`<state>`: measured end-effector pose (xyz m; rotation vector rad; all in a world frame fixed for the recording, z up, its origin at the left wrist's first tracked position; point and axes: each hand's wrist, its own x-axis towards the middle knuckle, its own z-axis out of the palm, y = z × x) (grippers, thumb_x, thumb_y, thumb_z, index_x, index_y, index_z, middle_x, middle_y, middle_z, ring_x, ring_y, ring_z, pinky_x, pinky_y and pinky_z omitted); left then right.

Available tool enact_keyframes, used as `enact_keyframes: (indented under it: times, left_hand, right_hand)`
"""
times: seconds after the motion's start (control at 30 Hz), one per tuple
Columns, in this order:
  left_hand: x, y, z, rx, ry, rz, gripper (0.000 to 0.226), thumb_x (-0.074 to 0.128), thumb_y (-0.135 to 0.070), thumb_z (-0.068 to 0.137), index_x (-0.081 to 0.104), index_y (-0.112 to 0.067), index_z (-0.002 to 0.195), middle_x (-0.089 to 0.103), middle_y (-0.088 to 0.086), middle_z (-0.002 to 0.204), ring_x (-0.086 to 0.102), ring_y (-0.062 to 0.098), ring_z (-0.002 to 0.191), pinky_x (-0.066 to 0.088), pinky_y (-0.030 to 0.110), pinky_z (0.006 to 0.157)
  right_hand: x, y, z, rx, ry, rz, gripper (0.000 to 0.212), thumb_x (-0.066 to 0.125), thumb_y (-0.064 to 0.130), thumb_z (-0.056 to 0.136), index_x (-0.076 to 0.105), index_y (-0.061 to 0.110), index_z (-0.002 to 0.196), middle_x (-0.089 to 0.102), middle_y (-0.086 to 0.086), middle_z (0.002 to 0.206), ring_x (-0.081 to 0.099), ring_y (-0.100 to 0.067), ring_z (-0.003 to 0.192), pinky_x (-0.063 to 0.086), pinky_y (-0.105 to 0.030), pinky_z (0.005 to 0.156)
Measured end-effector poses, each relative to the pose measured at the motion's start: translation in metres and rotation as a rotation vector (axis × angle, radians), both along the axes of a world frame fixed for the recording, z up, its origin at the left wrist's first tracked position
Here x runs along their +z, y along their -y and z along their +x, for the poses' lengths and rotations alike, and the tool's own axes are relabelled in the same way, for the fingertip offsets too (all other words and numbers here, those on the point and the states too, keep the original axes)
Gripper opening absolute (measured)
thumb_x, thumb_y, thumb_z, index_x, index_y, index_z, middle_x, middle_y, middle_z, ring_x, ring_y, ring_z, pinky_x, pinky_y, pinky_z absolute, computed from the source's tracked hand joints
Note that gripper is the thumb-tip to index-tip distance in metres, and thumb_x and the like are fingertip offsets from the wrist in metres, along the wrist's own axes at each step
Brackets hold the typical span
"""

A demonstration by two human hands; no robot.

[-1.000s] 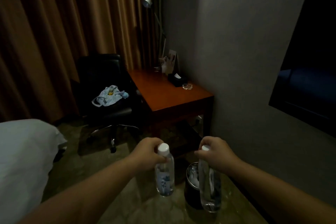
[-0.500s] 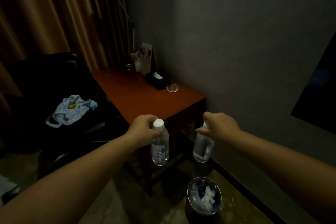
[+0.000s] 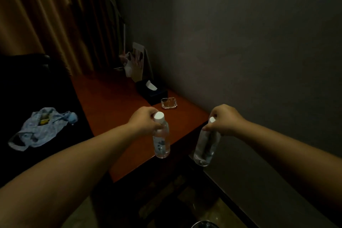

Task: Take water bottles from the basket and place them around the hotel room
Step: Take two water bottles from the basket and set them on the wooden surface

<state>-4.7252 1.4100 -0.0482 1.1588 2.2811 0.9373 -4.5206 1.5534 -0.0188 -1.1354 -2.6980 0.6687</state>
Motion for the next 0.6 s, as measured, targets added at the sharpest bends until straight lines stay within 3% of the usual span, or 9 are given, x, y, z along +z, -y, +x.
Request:
enact_keyframes:
  times: [0.13,0.27,0.4,0.6]
  left_hand:
    - [-0.007,-0.06,-0.031,-0.031,-0.002,-0.031,0.041,0.078,-0.016,0.07,0.06,-0.017,0.106,0.065,0.003,0.106,0.062,0.02,0.097,0.055,0.041,0.086]
    - [-0.018,-0.116,-0.06,-0.112,0.0,-0.009,0.043,0.077,-0.012,0.071,0.06,-0.015,0.11,0.064,0.006,0.11,0.061,0.02,0.099,0.055,0.036,0.085]
    - [-0.026,-0.172,-0.093,-0.205,-0.023,0.002,0.041,0.076,-0.009,0.073,0.061,-0.01,0.111,0.065,0.009,0.11,0.062,0.024,0.101,0.054,0.042,0.088]
    - [-0.041,-0.253,-0.142,-0.334,-0.044,-0.03,0.037,0.075,-0.009,0.074,0.061,-0.01,0.109,0.066,0.009,0.108,0.063,0.024,0.101,0.054,0.041,0.087]
  right_hand:
    - [-0.001,-0.045,-0.037,-0.06,0.007,-0.042,0.033,0.08,0.031,0.068,0.067,0.009,0.089,0.065,-0.005,0.087,0.064,-0.02,0.081,0.059,-0.038,0.071]
    - [-0.007,-0.088,-0.069,-0.14,-0.008,-0.086,0.031,0.078,0.03,0.07,0.068,0.009,0.091,0.068,-0.007,0.089,0.066,-0.02,0.08,0.06,-0.039,0.071]
    - [-0.013,-0.125,-0.098,-0.229,-0.034,-0.1,0.033,0.078,0.031,0.071,0.068,0.007,0.091,0.068,-0.009,0.091,0.067,-0.023,0.083,0.06,-0.043,0.072]
    - [-0.032,-0.173,-0.149,-0.334,-0.044,-0.114,0.037,0.078,0.032,0.071,0.066,0.009,0.097,0.067,-0.009,0.1,0.064,-0.023,0.093,0.058,-0.039,0.076]
